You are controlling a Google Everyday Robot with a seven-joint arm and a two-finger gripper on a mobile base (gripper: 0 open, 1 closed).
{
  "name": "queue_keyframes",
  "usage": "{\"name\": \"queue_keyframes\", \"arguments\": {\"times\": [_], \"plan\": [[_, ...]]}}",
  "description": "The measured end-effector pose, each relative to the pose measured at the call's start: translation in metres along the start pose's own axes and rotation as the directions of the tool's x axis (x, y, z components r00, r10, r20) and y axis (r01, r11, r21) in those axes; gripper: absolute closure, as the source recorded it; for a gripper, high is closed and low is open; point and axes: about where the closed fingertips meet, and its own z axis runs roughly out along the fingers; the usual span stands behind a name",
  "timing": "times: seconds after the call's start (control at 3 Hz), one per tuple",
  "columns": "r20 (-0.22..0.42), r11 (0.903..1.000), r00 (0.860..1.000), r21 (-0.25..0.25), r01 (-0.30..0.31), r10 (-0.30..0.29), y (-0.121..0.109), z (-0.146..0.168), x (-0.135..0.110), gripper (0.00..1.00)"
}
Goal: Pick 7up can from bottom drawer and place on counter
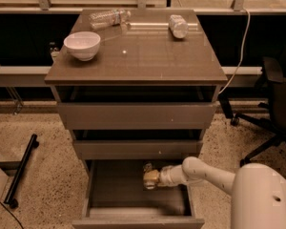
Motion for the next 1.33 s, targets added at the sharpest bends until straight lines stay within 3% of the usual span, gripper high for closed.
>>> {"name": "queue_keyframes", "arguments": {"times": [0.33, 0.67, 1.0, 1.33], "plan": [[-0.133, 0.9955, 0.989, -0.071, 0.062, -0.071, 0.012, -0.048, 0.048, 1.00], [-0.306, 0.9895, 0.948, -0.136, 0.051, -0.090, 0.019, -0.081, 0.115, 1.00], [-0.369, 0.9709, 0.914, -0.221, 0.091, -0.170, 0.037, -0.123, 0.155, 1.00], [-0.296, 0.9415, 0.915, -0.277, 0.192, -0.274, 0.064, -0.170, 0.165, 1.00]]}}
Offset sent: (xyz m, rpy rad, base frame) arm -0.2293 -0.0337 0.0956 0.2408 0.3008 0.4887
